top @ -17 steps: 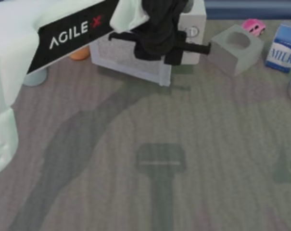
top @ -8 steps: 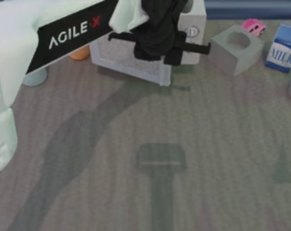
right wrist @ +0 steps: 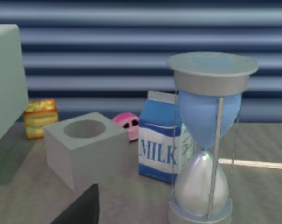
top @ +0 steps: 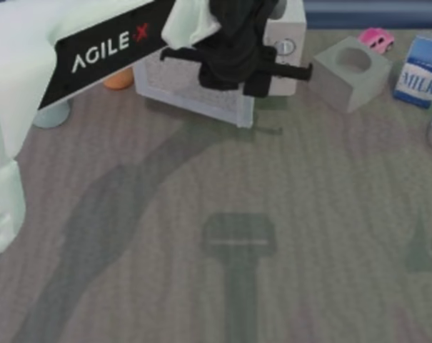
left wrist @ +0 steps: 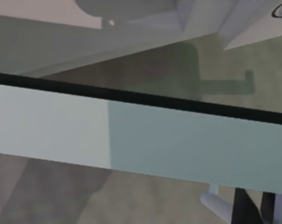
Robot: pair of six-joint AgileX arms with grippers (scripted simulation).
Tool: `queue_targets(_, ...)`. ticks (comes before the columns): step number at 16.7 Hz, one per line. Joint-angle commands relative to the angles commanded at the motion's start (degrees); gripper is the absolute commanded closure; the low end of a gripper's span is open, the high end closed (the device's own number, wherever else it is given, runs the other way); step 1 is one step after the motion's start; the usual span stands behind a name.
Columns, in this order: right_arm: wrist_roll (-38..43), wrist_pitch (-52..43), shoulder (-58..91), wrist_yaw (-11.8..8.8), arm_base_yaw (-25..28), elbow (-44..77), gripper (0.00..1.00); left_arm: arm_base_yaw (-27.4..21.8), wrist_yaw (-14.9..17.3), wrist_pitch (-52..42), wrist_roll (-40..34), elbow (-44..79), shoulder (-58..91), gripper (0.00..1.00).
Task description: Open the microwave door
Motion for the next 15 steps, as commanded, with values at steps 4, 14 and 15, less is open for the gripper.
queue_targets(4, 0.0, 0.0, 0.0, 0.0, 0.0, 0.0, 0.0, 0.0, 0.0, 0.0, 0.0, 0.0, 0.0, 1.0)
queue_targets(14, 0.0, 0.0, 0.0, 0.0, 0.0, 0.0, 0.0, 0.47, 2.01, 2.42, 3.35, -4.88, -3.22, 1.0)
queue_targets(15, 0.0, 0.0, 0.0, 0.0, 0.0, 0.0, 0.0, 0.71, 2.52, 3.09, 4.42, -6.26, -4.13, 1.0)
